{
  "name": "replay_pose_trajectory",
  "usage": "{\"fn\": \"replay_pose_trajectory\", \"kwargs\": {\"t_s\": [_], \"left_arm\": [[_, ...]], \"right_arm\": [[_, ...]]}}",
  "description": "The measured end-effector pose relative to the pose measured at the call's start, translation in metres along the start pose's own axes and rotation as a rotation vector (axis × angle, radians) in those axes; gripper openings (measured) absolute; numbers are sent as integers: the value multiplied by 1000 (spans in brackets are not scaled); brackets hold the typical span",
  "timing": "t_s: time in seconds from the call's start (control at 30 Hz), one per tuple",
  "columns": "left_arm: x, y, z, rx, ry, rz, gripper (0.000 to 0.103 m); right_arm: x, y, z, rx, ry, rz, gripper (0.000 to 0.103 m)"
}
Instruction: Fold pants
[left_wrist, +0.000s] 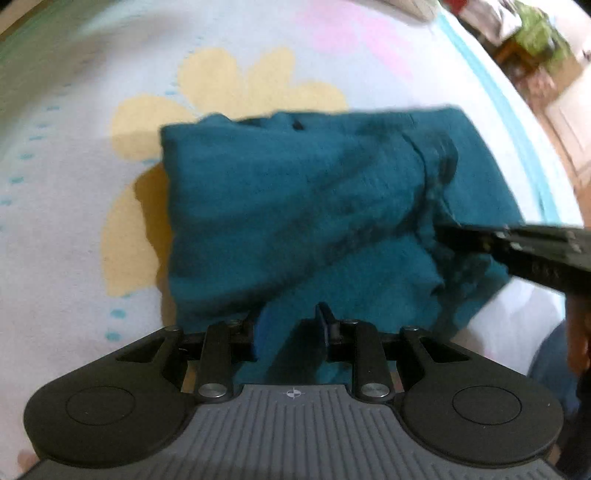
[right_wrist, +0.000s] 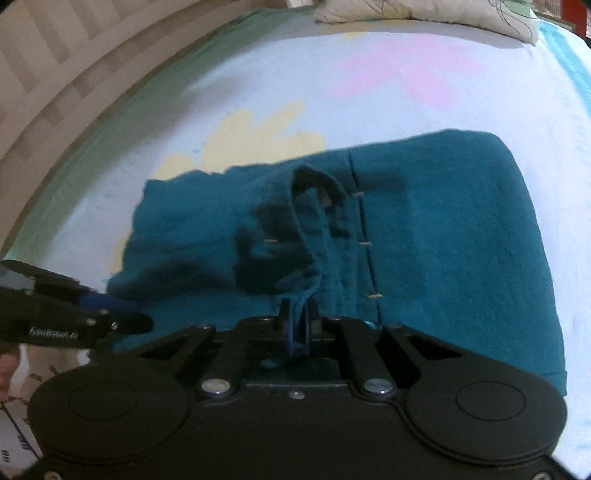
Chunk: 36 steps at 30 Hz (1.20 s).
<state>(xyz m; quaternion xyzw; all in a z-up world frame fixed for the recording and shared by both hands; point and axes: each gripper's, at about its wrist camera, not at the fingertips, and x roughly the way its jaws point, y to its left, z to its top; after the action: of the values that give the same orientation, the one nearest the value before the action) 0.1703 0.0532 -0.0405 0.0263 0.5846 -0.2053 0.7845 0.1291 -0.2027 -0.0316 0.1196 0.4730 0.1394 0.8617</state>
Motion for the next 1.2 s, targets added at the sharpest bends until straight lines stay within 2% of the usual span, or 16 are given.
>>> {"fn": "replay_pose_trajectory", "kwargs": {"t_s": [0.1, 0.2, 0.27, 0.33, 0.37, 0.43, 0.47, 0.53, 0.57, 0.6, 0.67, 0.93, 1.07, 1.1, 1.13, 1.2], "left_arm": [[-10, 8, 3, -49, -57, 2, 26], [-16, 14, 6, -89, -89, 3, 27], [-17, 18, 3, -97, -78, 1, 27], [-13, 16, -1, -75, -54, 9, 27], [-11, 13, -2, -56, -41, 21, 27], [-3, 10, -3, -11, -3, 50, 27], [1, 9, -5, 1, 17, 55, 27], [9, 6, -6, 5, 40, 44, 27], [10, 5, -6, 10, 44, 37, 27], [10, 2, -6, 21, 43, 33, 27], [9, -1, -5, 35, 38, 35, 27], [0, 8, -5, -18, 9, 23, 27], [-12, 18, -1, -75, -57, 34, 27], [-15, 21, 0, -95, -72, 41, 27], [-16, 23, 2, -114, -83, 47, 27], [-19, 29, 2, -153, -99, 59, 27]], "right_arm": [[-25, 2, 1, -18, -50, -13, 11], [-32, -10, -3, 22, 1, -74, 11], [-15, -22, -8, 54, 64, -113, 11], [-6, -29, -14, 82, 106, -107, 12], [-7, -30, -14, 88, 100, -92, 14], [-12, -29, -11, 93, 74, -63, 23], [-16, -30, -10, 97, 54, -48, 23], [-25, -35, -7, 116, 1, -21, 43], [-26, -38, -5, 134, -25, -17, 64], [-26, -40, -4, 151, -51, -16, 81], [-20, -43, -1, 151, -75, 4, 81], [36, -56, -2, 238, 59, 107, 80], [34, -59, -8, 250, 24, 177, 80], [33, -61, -9, 254, 22, 183, 74], [32, -62, -9, 250, 24, 179, 56], [30, -63, -10, 236, 37, 149, 38]]}}
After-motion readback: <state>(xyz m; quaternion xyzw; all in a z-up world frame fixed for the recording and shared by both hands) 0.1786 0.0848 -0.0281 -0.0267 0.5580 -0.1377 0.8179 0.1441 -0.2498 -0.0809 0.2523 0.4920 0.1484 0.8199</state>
